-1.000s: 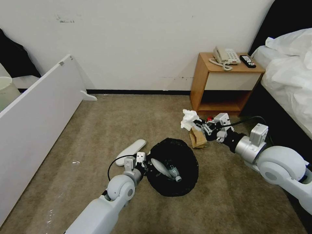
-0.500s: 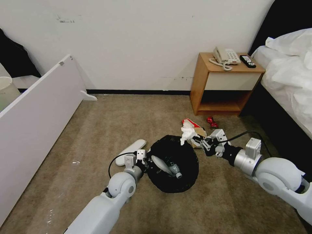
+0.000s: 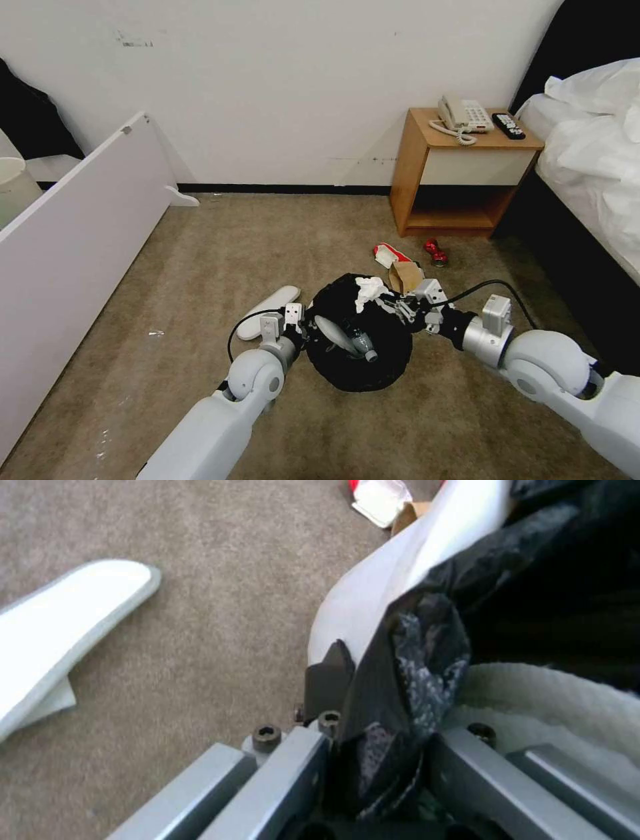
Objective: Pick up the trash bin, then pick up the garbage from the floor and place it into the trash bin.
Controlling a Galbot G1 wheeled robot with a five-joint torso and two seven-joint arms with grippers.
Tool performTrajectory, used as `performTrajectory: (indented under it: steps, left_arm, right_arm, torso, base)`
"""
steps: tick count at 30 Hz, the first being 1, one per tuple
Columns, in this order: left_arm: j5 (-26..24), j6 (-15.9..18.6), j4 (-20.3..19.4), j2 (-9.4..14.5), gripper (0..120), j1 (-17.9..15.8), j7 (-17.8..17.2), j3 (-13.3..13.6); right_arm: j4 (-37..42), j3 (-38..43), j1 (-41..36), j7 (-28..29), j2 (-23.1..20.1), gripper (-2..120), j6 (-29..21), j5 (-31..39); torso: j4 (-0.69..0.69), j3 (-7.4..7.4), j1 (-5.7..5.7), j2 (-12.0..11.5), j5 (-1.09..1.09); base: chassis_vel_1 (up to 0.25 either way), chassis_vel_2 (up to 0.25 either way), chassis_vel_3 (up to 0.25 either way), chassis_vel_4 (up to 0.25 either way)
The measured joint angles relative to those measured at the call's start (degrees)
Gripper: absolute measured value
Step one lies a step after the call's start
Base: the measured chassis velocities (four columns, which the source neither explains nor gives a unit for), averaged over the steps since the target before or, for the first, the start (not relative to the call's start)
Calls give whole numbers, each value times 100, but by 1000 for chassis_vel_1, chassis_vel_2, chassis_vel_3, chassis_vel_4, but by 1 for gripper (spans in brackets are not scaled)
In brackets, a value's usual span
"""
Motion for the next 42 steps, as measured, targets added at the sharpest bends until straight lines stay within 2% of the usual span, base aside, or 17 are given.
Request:
performTrajectory:
  steps: [5,9,11,12,14,16,17,19,23,25,27,29,31,32,42]
  left_arm:
    - [168,-29,102,-60,0,-26,102,67]
    - [215,-40,132,-76,0,-20,122,68]
    - [216,-42,133,-75,0,-19,124,61]
    - [214,-42,133,-75,0,-21,125,53]
    - [213,-42,133,-75,0,-22,126,51]
    - [204,-42,130,-68,0,-23,126,32]
    - [204,-42,130,-68,0,-23,126,32]
    - [191,-43,122,-60,0,-23,121,16]
    - [173,-44,111,-47,0,-23,107,-14]
    - [159,-45,102,-28,0,-18,98,-67]
    - [156,-45,101,-24,0,-17,98,-81]
    - [144,-45,97,-9,0,-3,94,-126]
    - [141,-45,94,-9,0,-1,94,-130]
    - [136,-46,84,-8,0,7,91,-133]
    - [109,-47,12,9,0,54,54,-130]
  right_arm:
    - [-92,-239,181,0,140,0,0,-18]
    - [-178,-343,213,2,213,11,0,-44]
    - [-206,-355,200,1,224,14,1,-57]
    - [-251,-380,176,-3,246,21,6,-99]
    - [-263,-388,169,-5,254,25,10,-111]
    - [-336,-440,143,-8,310,38,45,-156]
    - [-336,-440,143,-8,310,38,45,-156]
    - [-389,-456,118,-9,335,50,72,-192]
    - [-415,-431,49,-11,337,59,83,-228]
    - [-425,-311,-85,-16,305,72,94,-290]
    - [-425,-279,-121,-17,291,75,95,-301]
    - [-425,-146,-279,-31,226,86,108,-362]
    - [-425,-127,-307,-32,215,90,112,-372]
    - [-425,-70,-378,-35,190,97,122,-402]
    - [-473,92,-586,-59,153,100,157,-509]
  torso:
    - [0,0,0,0,0]
    - [1,0,0,0,0]
    - [1,0,0,0,0]
    - [0,0,0,0,0]
    - [0,0,0,0,0]
    - [0,0,0,0,0]
    - [0,0,0,0,0]
    - [0,0,0,0,0]
    - [0,0,0,0,0]
    - [0,0,0,0,0]
    - [0,0,0,0,0]
    - [0,0,0,0,0]
    - [0,0,0,0,0]
    - [0,0,0,0,0]
    - [0,0,0,0,0]
  base:
    - [0,0,0,0]
    - [0,0,0,0]
    - [0,0,0,0]
    - [0,0,0,0]
    - [0,0,0,0]
    - [0,0,0,0]
    - [0,0,0,0]
    - [0,0,0,0]
    - [0,0,0,0]
    - [0,0,0,0]
    - [0,0,0,0]
    - [0,0,0,0]
    - [0,0,0,0]
    - [0,0,0,0]
    - [0,0,0,0]
